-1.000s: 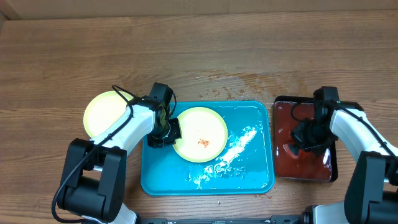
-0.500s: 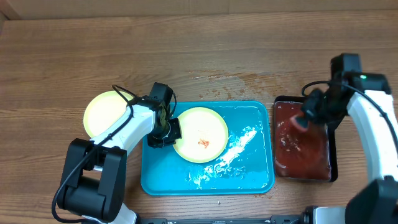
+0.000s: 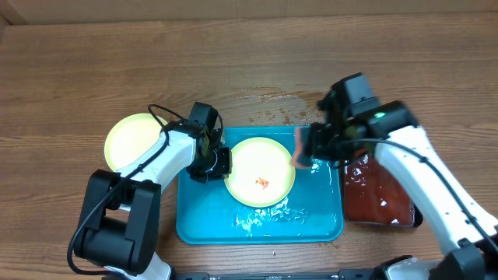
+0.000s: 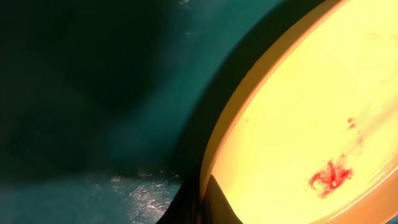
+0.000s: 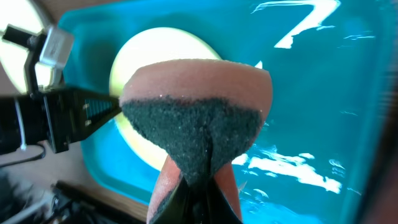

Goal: Clean dirty plates on tray and stack at the side
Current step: 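Scrub the yellow plate with the sponge while the left gripper holds it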

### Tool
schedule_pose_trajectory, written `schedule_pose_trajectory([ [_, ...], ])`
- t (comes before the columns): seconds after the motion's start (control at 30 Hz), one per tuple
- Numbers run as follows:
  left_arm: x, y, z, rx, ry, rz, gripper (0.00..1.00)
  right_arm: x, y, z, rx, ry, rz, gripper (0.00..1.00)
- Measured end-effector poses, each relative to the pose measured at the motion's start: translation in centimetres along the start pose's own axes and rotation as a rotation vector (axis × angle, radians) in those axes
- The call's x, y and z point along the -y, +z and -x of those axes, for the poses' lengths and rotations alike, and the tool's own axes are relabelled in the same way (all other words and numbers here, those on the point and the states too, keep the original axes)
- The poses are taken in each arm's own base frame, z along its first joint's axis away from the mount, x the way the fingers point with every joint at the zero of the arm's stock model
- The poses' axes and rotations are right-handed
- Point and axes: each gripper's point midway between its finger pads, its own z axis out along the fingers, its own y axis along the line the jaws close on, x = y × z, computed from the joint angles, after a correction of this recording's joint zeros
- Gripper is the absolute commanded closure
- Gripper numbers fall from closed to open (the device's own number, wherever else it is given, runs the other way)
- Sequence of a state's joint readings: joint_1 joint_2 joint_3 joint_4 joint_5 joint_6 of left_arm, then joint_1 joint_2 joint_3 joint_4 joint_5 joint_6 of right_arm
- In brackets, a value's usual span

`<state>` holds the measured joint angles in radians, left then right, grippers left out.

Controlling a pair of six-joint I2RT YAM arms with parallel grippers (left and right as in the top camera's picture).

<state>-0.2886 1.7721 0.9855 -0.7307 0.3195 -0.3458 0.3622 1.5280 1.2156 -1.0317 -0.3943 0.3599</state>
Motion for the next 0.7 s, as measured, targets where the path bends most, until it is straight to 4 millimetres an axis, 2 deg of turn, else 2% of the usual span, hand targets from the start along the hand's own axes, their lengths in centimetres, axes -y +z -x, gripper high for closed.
schedule_pose_trajectory([
  [0.17,0.3,0.1,-0.1,-0.008,0.013,-0.019,0.96,-1.4,4.7,-1.5,-0.089,-0.03,0.082,0.96],
  [0.37,0.5,0.2,-0.1,-0.011,0.013,-0.029,0.96,-1.5,9.5,-4.4,-0.242,-0.046,0.094,0.96],
  [0.6,1.1,0.4,-0.1,-0.015,0.02,-0.064,0.96,-1.2,12.3,-6.5,-0.343,-0.066,0.073,0.96],
  [0.7,1.3,0.4,-0.1,-0.017,0.023,-0.069,0.96,-2.0,13.0,-6.6,-0.336,-0.089,0.084,0.96],
])
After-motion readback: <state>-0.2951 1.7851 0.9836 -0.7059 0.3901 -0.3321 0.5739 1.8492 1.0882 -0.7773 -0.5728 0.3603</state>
